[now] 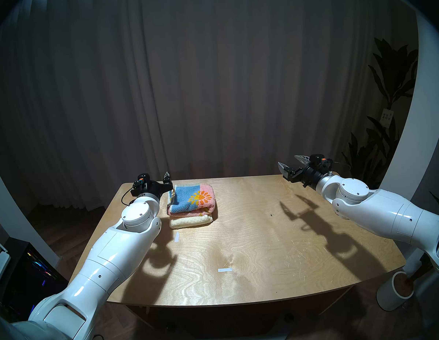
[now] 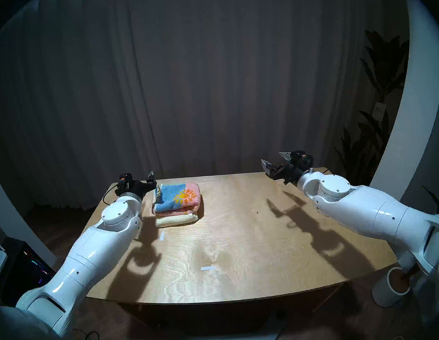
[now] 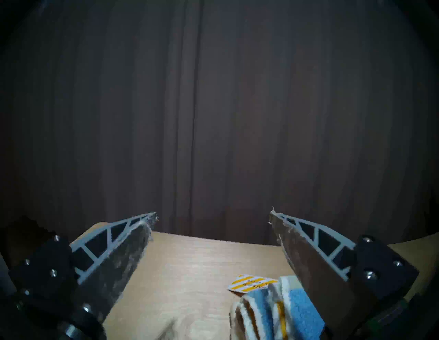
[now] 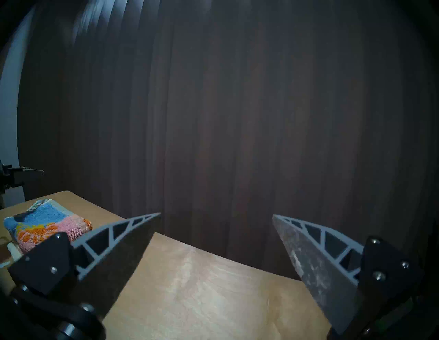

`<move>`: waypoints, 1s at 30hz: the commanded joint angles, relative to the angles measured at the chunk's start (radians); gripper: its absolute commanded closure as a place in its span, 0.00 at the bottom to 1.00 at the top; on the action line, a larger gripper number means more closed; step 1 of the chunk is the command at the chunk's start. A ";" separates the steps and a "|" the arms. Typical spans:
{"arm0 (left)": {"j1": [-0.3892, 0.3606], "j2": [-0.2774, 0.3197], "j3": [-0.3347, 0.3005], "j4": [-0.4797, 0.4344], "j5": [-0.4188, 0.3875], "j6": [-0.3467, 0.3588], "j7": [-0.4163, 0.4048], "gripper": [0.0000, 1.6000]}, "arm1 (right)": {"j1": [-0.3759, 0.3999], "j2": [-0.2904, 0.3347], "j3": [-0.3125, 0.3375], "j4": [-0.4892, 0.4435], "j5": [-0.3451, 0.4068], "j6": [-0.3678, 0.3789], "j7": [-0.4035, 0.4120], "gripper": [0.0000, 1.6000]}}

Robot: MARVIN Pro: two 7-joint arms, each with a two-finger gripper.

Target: Fold each towel twice and stack them on table

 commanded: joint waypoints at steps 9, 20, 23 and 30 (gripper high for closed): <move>-0.043 0.079 -0.022 -0.004 0.034 -0.096 -0.150 0.00 | 0.018 -0.116 0.052 0.204 0.032 -0.127 0.019 0.00; 0.037 0.120 -0.078 -0.052 -0.032 -0.122 -0.196 0.00 | 0.028 -0.173 0.070 0.219 0.073 -0.154 0.016 0.00; 0.055 0.124 -0.083 -0.062 -0.047 -0.127 -0.210 0.00 | 0.037 -0.165 0.056 0.204 0.027 -0.159 -0.014 0.00; 0.048 0.119 -0.091 -0.069 -0.099 -0.116 -0.258 0.00 | 0.029 -0.164 0.045 0.217 0.007 -0.133 -0.090 0.00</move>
